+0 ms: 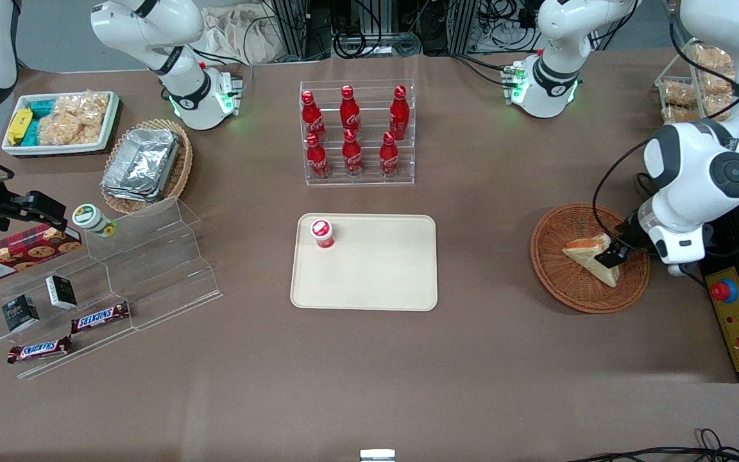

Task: Place sandwich from basket to tray
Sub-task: 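Close the left gripper on the sandwich wedge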

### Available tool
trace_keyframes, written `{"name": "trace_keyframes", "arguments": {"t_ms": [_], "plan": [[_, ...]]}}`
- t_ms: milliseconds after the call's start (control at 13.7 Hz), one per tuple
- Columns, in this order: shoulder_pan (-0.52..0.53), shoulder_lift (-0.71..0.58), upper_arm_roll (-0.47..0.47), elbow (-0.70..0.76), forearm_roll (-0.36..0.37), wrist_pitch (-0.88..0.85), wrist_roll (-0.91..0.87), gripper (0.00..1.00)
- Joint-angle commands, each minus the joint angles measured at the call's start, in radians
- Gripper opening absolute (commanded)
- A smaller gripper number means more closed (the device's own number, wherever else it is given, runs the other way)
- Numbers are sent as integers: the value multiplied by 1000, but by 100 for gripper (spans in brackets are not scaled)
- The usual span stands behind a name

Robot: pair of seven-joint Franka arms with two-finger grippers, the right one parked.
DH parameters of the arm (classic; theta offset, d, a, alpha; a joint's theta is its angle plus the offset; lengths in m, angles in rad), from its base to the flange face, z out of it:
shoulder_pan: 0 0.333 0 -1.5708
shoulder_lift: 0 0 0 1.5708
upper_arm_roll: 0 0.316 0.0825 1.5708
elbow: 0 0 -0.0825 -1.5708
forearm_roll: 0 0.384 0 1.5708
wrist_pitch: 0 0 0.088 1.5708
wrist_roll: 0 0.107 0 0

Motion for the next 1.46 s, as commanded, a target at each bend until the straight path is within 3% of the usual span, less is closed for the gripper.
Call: {"name": "trace_keyframes", "arguments": {"t_ms": [0,659,732,805,878,1024,1390], "plan": [[7,38,-1,5,5,13,-39,100],[1,157,34,14,11,60,-42,97],[1,161,34,15,16,66,-42,64],[1,148,34,9,19,65,-36,21],[1,132,33,11,25,59,-19,0],[-4,112,22,44,37,18,26,0],[-80,121,16,339,37,-387,186,0]]}}
